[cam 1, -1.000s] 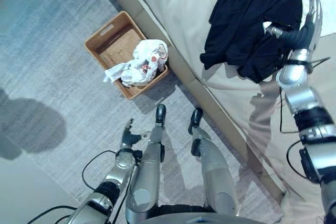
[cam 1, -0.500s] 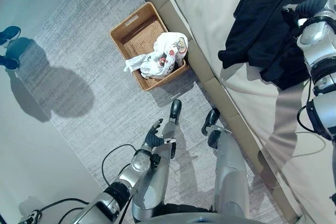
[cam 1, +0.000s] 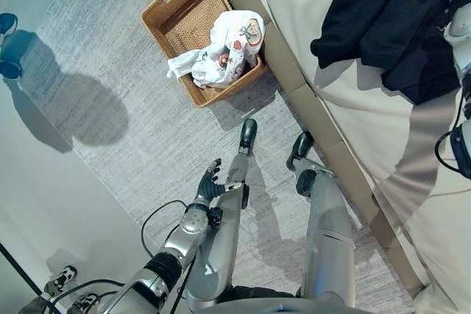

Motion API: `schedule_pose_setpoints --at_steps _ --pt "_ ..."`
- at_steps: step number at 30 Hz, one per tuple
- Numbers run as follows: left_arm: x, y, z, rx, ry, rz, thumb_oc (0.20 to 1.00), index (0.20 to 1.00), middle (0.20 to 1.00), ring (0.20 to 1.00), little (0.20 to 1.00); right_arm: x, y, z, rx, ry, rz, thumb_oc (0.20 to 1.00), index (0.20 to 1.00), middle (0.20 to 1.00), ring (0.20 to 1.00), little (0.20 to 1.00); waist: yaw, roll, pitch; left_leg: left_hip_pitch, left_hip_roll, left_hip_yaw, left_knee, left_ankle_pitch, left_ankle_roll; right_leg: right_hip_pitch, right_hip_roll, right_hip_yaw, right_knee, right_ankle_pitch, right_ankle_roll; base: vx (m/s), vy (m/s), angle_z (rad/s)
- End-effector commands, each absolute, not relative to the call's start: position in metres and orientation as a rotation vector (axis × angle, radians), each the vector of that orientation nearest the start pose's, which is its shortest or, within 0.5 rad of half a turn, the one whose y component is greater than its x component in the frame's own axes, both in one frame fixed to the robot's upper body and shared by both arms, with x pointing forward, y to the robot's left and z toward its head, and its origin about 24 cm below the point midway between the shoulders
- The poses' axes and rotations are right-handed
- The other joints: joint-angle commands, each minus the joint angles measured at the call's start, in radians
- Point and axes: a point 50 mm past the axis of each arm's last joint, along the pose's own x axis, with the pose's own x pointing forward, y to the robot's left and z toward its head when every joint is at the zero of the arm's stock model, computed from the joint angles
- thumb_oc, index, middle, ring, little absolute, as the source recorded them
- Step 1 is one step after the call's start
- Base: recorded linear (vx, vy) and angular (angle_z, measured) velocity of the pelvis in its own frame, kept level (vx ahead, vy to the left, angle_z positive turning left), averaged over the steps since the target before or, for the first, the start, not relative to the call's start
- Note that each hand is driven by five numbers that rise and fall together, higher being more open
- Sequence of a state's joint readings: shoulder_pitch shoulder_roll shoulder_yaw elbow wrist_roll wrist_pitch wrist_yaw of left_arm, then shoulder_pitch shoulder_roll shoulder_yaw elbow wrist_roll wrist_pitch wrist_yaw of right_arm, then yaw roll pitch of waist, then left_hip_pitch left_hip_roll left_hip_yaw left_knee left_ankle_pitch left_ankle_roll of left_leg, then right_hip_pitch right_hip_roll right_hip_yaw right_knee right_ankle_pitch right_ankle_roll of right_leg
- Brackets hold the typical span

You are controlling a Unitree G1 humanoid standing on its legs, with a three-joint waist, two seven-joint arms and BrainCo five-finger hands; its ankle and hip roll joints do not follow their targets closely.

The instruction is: Pick up clothes into the bucket

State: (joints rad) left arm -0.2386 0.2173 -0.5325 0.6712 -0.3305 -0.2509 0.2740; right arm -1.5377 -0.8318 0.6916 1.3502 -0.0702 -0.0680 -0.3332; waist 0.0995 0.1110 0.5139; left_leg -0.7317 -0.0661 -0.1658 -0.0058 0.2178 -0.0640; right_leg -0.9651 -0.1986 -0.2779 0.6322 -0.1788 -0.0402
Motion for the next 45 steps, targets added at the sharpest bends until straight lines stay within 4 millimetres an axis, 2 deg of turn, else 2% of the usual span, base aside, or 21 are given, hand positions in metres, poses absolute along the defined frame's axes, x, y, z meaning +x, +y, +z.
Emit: schedule_pose_setpoints --at_steps 1,3,4,5,10,16,17,19,20,21,22,26,29,30,35,36,38,39,41,43,45 --pt "0.265 0.112 -0.039 0.122 0.252 -0.142 1.0 1.0 1.0 1.0 1.0 0.381 -0.329 0.315 -1.238 -0.084 -0.643 0.2 0.2 0.2 0.2 0.2 -0.001 0.022 0.006 0.046 0.058 0.002 -0.021 -0.035 -0.01 0.049 -0.025 0.046 -0.065 0.03 0.133 0.0 0.0 0.0" --pt "0.268 0.111 -0.036 0.121 0.239 -0.14 1.0 1.0 1.0 1.0 1.0 0.387 -0.313 0.32 -1.225 -0.171 -0.609 0.2 0.2 0.2 0.2 0.2 -0.002 0.016 0.006 0.039 0.053 -0.004 -0.012 -0.034 -0.01 0.048 -0.025 0.048 -0.07 0.034 0.133 0.0 0.0 0.0" --pt "0.268 0.111 -0.036 0.121 0.239 -0.14 1.0 1.0 1.0 1.0 1.0 0.387 -0.312 0.32 -1.225 -0.171 -0.609 0.2 0.2 0.2 0.2 0.2 -0.002 0.016 0.006 0.039 0.052 -0.004 -0.012 -0.034 -0.01 0.048 -0.025 0.048 -0.07 0.034 0.133 0.0 0.0 0.0" --pt "0.269 0.113 -0.035 0.123 0.235 -0.126 1.0 1.0 1.0 1.0 1.0 0.39 -0.298 0.329 -1.203 -0.266 -0.596 0.2 0.2 0.2 0.2 0.2 -0.008 0.006 0.006 0.045 0.052 -0.004 -0.01 -0.034 -0.014 0.059 -0.024 0.048 -0.076 0.036 0.132 0.0 0.0 0.0" --pt "0.268 0.122 -0.038 0.145 0.241 -0.095 1.0 1.0 1.0 1.0 1.0 0.388 -0.278 0.35 -1.181 -0.424 -0.596 0.2 0.2 0.2 0.2 0.2 -0.016 -0.011 0.006 0.086 0.052 -0.007 -0.012 -0.037 -0.02 0.119 -0.022 0.041 -0.108 0.047 0.133 -0.03 0.002 0.0" --pt "0.261 0.146 -0.051 0.214 0.291 -0.03 1.0 1.0 1.0 1.0 1.0 0.364 -0.251 0.403 -1.166 -0.748 -0.628 0.2 0.2 0.2 0.2 0.2 -0.045 -0.046 0.006 0.23 0.061 0.006 -0.029 -0.053 -0.028 0.286 -0.007 0.036 -0.181 0.075 0.139 -0.05 0.053 -0.01" --pt "0.261 0.15 -0.05 0.224 0.287 -0.02 1.0 1.0 1.0 1.0 1.0 0.357 -0.248 0.412 -1.155 -0.806 -0.645 0.2 0.2 0.2 0.2 0.2 -0.049 -0.049 0.006 0.236 0.063 0.01 -0.023 -0.035 -0.026 0.312 -0.003 0.025 -0.216 0.12 0.133 -0.09 0.095 -0.04" --pt "0.258 0.158 -0.053 0.243 0.304 -0.005 1.0 1.0 1.0 1.0 1.0 0.349 -0.246 0.42 -1.17 -0.863 -0.655 0.2 0.2 0.2 0.2 0.2 -0.058 -0.058 0.006 0.293 0.065 0.017 -0.026 -0.043 -0.027 0.377 0.002 0.026 -0.237 0.125 0.133 -0.03 0.091 -0.06" --pt "0.254 0.164 -0.054 0.256 0.302 0.001 1.0 1.0 1.0 1.0 1.0 0.343 -0.255 0.424 -1.182 -0.876 -0.7 0.2 0.2 0.2 0.2 0.2 -0.066 -0.065 -0.003 0.351 0.062 0.021 -0.028 -0.054 -0.027 0.447 0.005 0.025 -0.262 0.13 0.136 0.03 0.066 -0.04" --pt "0.254 0.165 -0.054 0.257 0.302 0.001 1.0 1.0 1.0 1.0 1.0 0.343 -0.255 0.424 -1.182 -0.875 -0.7 0.2 0.2 0.2 0.2 0.2 -0.066 -0.064 0.0 0.355 0.063 0.021 -0.029 -0.054 -0.027 0.452 0.006 0.024 -0.264 0.13 0.136 0.09 0.079 -0.07" --pt "0.25 0.172 -0.056 0.267 0.314 0.012 1.0 1.0 1.0 1.0 1.0 0.335 -0.259 0.429 -1.177 -0.902 -0.725 0.2 0.2 0.2 0.2 0.2 -0.076 -0.075 -0.038 0.398 0.062 0.03 -0.032 -0.067 -0.024 0.509 0.013 0.025 -0.293 0.134 0.139 0.07 0.033 -0.06" --pt "0.244 0.182 -0.057 0.282 0.314 0.022 1.0 1.0 1.0 1.0 1.0 0.33 -0.263 0.427 -1.156 -0.928 -0.739 0.2 0.2 0.2 0.2 0.2 -0.087 -0.091 -0.093 0.466 0.061 0.042 -0.033 -0.093 -0.017 0.601 0.029 0.026 -0.345 0.145 0.145 0.11 0.039 -0.07" --pt "0.24 0.192 -0.051 0.312 0.287 0.008 1.0 1.0 1.0 1.0 1.0 0.328 -0.268 0.421 -1.155 -0.917 -0.732 0.2 0.2 0.2 0.2 0.2 -0.102 -0.111 -0.172 0.545 0.067 0.07 -0.039 -0.121 -0.01 0.694 0.049 0.036 -0.412 0.155 0.153 0.13 0.048 -0.2" --pt "0.24 0.192 -0.051 0.314 0.287 0.008 1.0 1.0 1.0 1.0 1.0 0.328 -0.268 0.42 -1.154 -0.916 -0.733 0.2 0.2 0.2 0.2 0.2 -0.102 -0.111 -0.174 0.541 0.068 0.069 -0.039 -0.117 -0.009 0.694 0.051 0.035 -0.42 0.164 0.153 0.1 0.047 -0.38" --pt "0.247 0.193 -0.032 0.274 0.204 -0.014 1.0 1.0 1.0 1.0 1.0 0.332 -0.28 0.403 -1.159 -0.844 -0.711 0.2 0.2 0.2 0.2 0.2 -0.12 -0.132 -0.278 0.627 0.083 0.107 -0.057 -0.141 -0.011 0.802 0.068 0.045 -0.504 0.174 0.165 0.07 0.036 -0.2" --pt "0.247 0.193 -0.032 0.275 0.204 -0.014 1.0 1.0 1.0 1.0 1.0 0.332 -0.28 0.403 -1.159 -0.843 -0.711 0.2 0.2 0.2 0.2 0.2 -0.12 -0.133 -0.277 0.629 0.083 0.107 -0.057 -0.141 -0.011 0.804 0.069 0.045 -0.505 0.175 0.165 0.1 0.017 -0.19" --pt "0.256 0.187 -0.013 0.242 0.125 -0.06 1.0 1.0 1.0 1.0 1.0 0.334 -0.28 0.393 -1.157 -0.82 -0.674 0.2 0.2 0.2 0.2 0.2 -0.133 -0.149 -0.333 0.675 0.088 0.129 -0.062 -0.161 -0.009 0.863 0.079 0.053 -0.551 0.181 0.171 0.11 0.017 -0.17" --pt "0.264 0.184 0.006 0.235 0.047 -0.103 1.0 1.0 1.0 1.0 1.0 0.337 -0.281 0.383 -1.167 -0.794 -0.643 0.2 0.2 0.2 0.2 0.2 -0.139 -0.153 -0.369 0.708 0.091 0.147 -0.065 -0.178 -0.011 0.899 0.083 0.057 -0.581 0.184 0.176 0.11 0.016 -0.2" --pt "0.265 0.185 0.013 0.224 0.025 -0.109 1.0 1.0 1.0 1.0 1.0 0.338 -0.283 0.378 -1.165 -0.777 -0.632 0.2 0.2 0.2 0.2 0.2 -0.139 -0.158 -0.388 0.716 0.091 0.154 -0.068 -0.179 -0.011 0.91 0.085 0.059 -0.6 0.195 0.179 0.07 0.013 -0.25" --pt "0.277 0.178 0.048 0.194 -0.108 -0.171 1.0 1.0 1.0 1.0 1.0 0.345 -0.277 0.365 -1.146 -0.742 -0.556 0.2 0.2 0.2 0.2 0.2 -0.146 -0.162 -0.418 0.75 0.094 0.177 -0.071 -0.197 -0.012 0.946 0.088 0.067 -0.63 0.201 0.187 0.05 0.018 -0.2" --pt "0.278 0.178 0.063 0.173 -0.162 -0.196 1.0 1.0 1.0 1.0 1.0 0.346 -0.277 0.356 -1.127 -0.71 -0.508 0.2 0.2 0.2 0.2 0.2 -0.147 -0.166 -0.443 0.763 0.092 0.189 -0.072 -0.2 -0.01 0.962 0.088 0.077 -0.65 0.21 0.188 0.05 0.012 -0.27"
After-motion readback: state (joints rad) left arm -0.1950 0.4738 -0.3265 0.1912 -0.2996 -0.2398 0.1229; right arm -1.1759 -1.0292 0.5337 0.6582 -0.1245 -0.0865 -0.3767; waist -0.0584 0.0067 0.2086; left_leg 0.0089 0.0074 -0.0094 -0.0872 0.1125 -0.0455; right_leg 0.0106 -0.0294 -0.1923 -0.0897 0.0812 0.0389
